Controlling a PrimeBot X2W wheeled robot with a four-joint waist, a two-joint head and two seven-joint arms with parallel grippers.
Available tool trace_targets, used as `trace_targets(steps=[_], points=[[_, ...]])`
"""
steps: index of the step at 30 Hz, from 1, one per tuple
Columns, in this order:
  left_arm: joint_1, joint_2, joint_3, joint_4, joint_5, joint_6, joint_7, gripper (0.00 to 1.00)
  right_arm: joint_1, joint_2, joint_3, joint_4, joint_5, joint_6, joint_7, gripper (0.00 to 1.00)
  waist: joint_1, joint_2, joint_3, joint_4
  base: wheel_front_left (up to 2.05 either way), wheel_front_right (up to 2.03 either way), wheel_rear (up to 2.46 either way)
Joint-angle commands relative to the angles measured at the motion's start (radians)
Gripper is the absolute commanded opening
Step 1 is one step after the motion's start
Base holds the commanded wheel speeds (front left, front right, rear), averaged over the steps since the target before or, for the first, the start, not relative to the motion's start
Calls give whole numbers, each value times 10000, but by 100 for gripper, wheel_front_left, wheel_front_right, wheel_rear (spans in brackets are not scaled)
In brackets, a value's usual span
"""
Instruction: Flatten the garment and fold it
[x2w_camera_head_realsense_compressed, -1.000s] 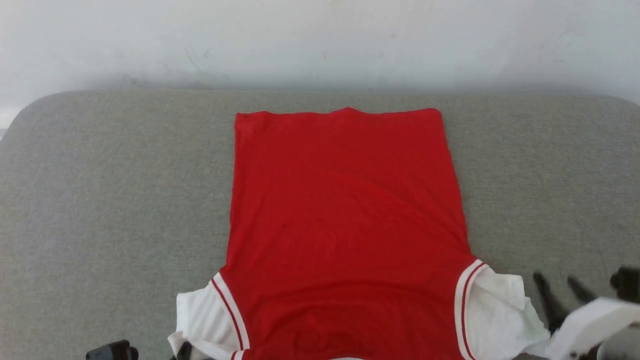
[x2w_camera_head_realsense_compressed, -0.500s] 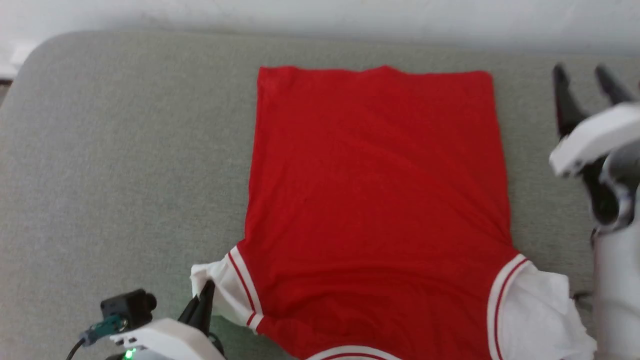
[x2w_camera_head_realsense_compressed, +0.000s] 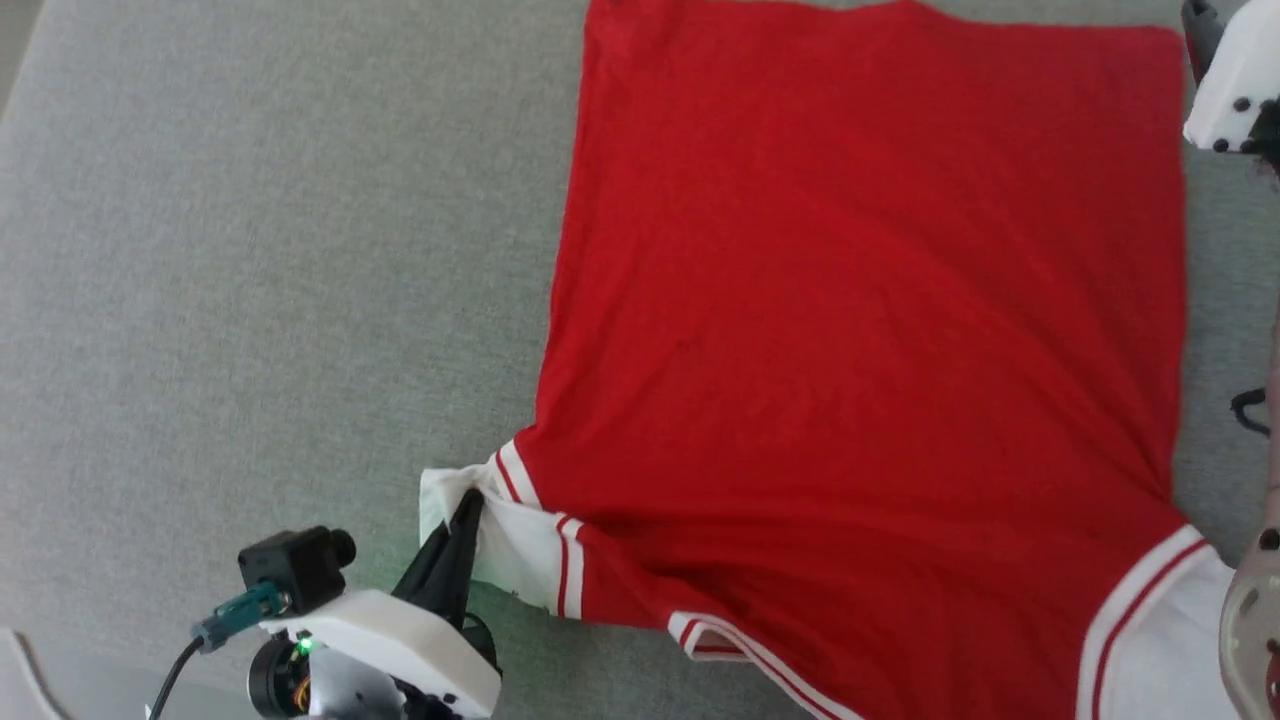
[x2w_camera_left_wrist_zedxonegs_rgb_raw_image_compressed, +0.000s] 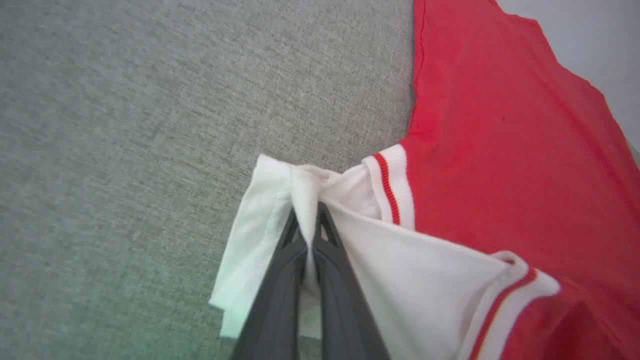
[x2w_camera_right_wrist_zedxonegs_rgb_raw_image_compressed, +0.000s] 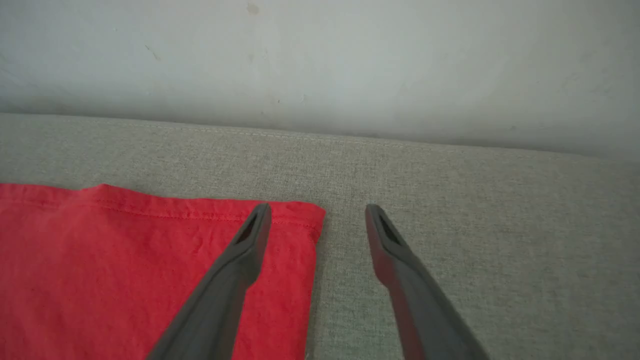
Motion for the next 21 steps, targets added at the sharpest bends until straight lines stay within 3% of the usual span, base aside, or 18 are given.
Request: trace_targets(steps=[1,9,10,11,12,13,14,17,21], points=[[-209,-80,-33,153,58,-42,-54,0,-307,-29,-11,173,-280,-7,425,100,-2,-2,761,581,0,0,0],[-343,-168,-144,441,8,-189,-172,0,-840,-122,140,575,-1281,-7,2590,100,-2,-2,969,636,0,0,0],[-349,-172,-149,460,3,-198,-186,0,-841,-140,119,557,-1351,-7,2793,79,-2,-2,973,632,0,0,0],[-349,-172,-150,474,-4,-204,-197,0,-841,-154,124,522,-1425,-7,2960,50,-2,-2,979,619,0,0,0],[-345,-166,-154,488,-12,-206,-191,0,-839,-158,111,462,-1482,-7,3073,35,-2,-2,986,598,0,0,0],[-343,-161,-154,500,-19,-207,-192,0,-824,-148,99,395,-1514,-7,3141,10,-2,-2,986,579,0,0,0],[-338,-156,-150,515,-28,-206,-192,0,-796,-130,37,292,-1534,-7,3118,0,-2,-2,972,555,0,0,0],[-344,-143,-148,575,-38,-198,-198,0,-552,19,-266,-151,-1382,-7,2322,0,-2,-2,827,489,0,0,0],[-203,-73,-42,643,-62,-106,-240,0,419,336,-429,-695,-1018,-7,114,0,-2,-2,314,258,0,0,0]])
